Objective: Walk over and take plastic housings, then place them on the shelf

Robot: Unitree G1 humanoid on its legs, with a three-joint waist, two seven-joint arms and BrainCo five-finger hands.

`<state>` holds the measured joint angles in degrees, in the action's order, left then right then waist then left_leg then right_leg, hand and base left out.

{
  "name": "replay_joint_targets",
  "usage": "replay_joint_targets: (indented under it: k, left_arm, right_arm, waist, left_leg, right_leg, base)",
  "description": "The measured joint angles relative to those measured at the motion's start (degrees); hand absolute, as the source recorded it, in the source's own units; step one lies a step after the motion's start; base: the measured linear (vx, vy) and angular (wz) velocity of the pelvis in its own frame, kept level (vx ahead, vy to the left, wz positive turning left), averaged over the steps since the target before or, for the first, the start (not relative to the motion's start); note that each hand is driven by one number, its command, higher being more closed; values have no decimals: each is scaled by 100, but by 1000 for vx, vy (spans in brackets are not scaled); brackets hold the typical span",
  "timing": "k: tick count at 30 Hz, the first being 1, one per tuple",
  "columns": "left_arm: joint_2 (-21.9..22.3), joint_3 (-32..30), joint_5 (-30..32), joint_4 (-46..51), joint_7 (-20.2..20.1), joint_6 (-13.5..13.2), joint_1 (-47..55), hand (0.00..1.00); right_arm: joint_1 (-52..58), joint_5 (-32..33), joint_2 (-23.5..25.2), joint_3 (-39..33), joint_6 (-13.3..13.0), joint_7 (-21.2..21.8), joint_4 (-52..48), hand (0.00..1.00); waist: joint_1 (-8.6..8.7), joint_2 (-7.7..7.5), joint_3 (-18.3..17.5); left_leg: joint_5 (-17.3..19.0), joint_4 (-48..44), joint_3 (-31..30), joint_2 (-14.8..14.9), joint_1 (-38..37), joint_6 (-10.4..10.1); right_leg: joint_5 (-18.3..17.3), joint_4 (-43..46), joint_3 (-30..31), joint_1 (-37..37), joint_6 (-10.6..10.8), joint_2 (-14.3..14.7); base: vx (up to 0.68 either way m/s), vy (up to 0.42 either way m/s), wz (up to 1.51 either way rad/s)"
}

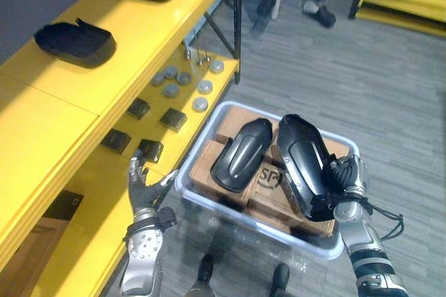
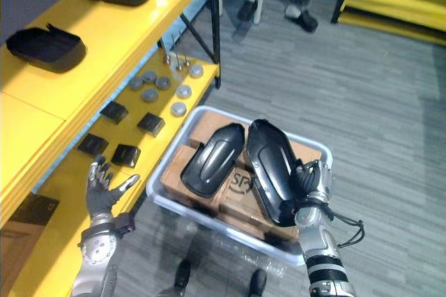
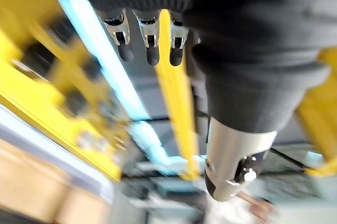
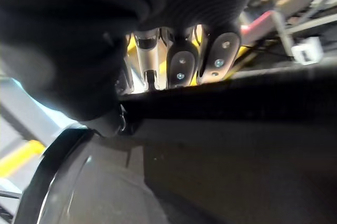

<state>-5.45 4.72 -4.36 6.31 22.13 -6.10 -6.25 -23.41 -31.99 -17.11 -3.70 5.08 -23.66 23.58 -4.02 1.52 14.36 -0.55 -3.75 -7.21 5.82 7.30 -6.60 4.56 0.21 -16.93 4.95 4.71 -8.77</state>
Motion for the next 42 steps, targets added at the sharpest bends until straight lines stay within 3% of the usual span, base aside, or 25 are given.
replay_joint_targets:
  k: [2, 8, 16, 20, 26, 32, 33, 42]
  left_arm:
    - [-43, 382, -167, -272, -44, -51, -413, 0]
    - [-51, 1250, -1645, -1624, -311, -163, -1437, 0]
    - [12, 1332, -2513, -2727, -335, -142, -2019, 0]
    - [49, 1377, -2934, -2978, -243, -153, -2433, 0]
    - [185, 1369, -3610, -3157, -227, -229, -2776, 0]
    - [180, 1205, -4801, -3304, -282, -512, -2765, 0]
    - [181, 1172, -4962, -3304, -304, -633, -2765, 100]
    - [205, 946, -5277, -3302, -346, -1109, -2710, 100]
  right_arm:
    - [-205, -8, 50, 201, -2, 2, -62, 100]
    - [-1154, -8, 418, 676, 14, -7, -87, 100]
    - [-1521, -4, 671, 1004, 60, -298, -827, 100]
    - [-1518, 3, 892, 1317, 60, -376, -991, 100]
    - [-1297, 11, 1199, 2144, 31, -429, -1644, 100]
    - [-895, 199, 1316, 2609, -418, -476, -1882, 100]
    - [-823, 252, 1315, 2647, -514, -476, -1936, 100]
    - [-420, 347, 1232, 2870, -857, -475, -2070, 100]
  waist:
    - [29, -7, -103]
    - [146, -20, -329]
    - [208, -122, -430]
    - [349, -146, -476]
    - [377, -204, -520]
    - [476, -380, -669]
    - [477, -386, -684]
    - [609, -409, -739]
  left_leg:
    - [-1, 63, 84, 20, -133, -1]
    - [-106, 259, 319, 136, -258, -56]
    - [-208, 465, 613, 309, -376, -126]
    - [-274, 582, 717, 323, -482, -150]
    - [-273, 608, 892, 325, -603, -151]
    - [-265, 651, 1029, 324, -713, -157]
    - [-261, 655, 1061, 322, -737, -162]
    - [-261, 680, 1087, 328, -816, -162]
  right_leg:
    - [38, -92, 52, -104, -7, 24]
    - [268, -365, 269, -109, -95, 160]
    - [452, -498, 552, 3, -208, 356]
    - [487, -498, 646, 12, -204, 371]
    - [521, -502, 821, 3, -194, 383]
    - [544, -508, 945, -11, -188, 383]
    - [550, -508, 975, -16, -186, 383]
    - [559, -508, 993, -63, -188, 388]
  base:
    - [46, 6, -15]
    - [-21, -2, -22]
    - [-51, -15, -20]
    - [-21, 7, -14]
    - [-19, 22, -14]
    - [-19, 21, -10]
    - [-20, 22, -15]
    - [0, 4, -1]
